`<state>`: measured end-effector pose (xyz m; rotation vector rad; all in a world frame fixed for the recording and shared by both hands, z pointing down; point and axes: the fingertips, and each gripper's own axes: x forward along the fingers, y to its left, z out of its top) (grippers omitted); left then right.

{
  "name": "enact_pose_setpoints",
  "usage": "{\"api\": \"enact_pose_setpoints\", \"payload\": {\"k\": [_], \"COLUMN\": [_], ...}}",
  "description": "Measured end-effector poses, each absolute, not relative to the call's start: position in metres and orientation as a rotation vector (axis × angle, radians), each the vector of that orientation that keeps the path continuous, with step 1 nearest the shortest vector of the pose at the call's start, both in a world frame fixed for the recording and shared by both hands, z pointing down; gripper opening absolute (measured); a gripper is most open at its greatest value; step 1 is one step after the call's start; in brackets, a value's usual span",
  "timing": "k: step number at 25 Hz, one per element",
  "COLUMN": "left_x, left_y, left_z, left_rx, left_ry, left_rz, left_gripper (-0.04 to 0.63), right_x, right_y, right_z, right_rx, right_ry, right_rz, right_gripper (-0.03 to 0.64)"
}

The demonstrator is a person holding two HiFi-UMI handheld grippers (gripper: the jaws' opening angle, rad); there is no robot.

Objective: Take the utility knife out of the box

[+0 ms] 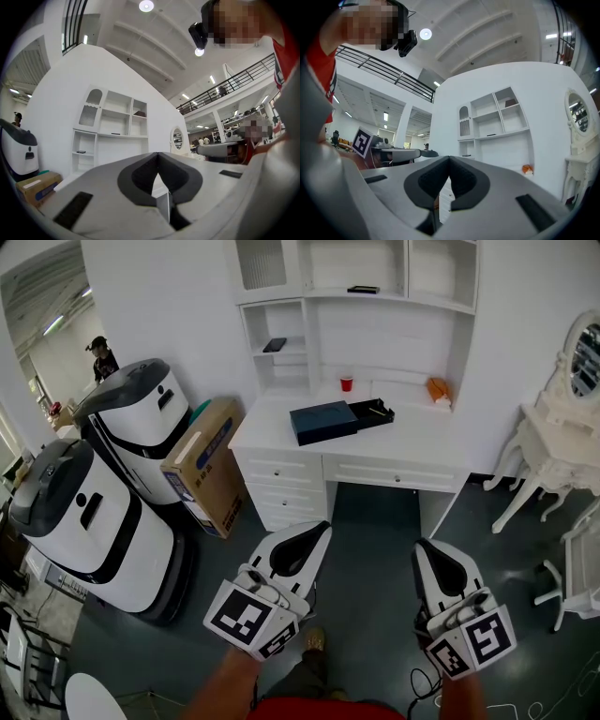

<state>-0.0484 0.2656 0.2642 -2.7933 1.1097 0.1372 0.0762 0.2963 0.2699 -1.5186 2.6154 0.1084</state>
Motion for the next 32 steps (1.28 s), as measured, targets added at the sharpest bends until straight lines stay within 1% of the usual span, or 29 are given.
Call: {"api": "enact_pose_setpoints", "payload": {"k": [15, 21, 32], "left_x": [-0.075, -0.077, -0.069], "left_y": [0.076, 0.015, -0.074], "left_z": [0.263, 0.264, 0.27], "left_rx": [-2.812, -2.839, -2.86], "left_ry": [1.033, 0.989, 1.01], "left_rz": [0.132, 0.125, 0.182], "left_gripper": [0.009, 0.009, 0.009], "right_x": [0.043, 0.037, 0.051], "right_y": [0.11, 0.05, -0.035], "right_z": [0.268, 0.266, 0.274], "right_rx": [-1.595, -1.623, -1.632], "right_ry": [2.606, 2.599, 2.613], "right_rz": [0.114, 0.114, 0.093], "right_gripper": [-0.003, -0.003, -0.003]}}
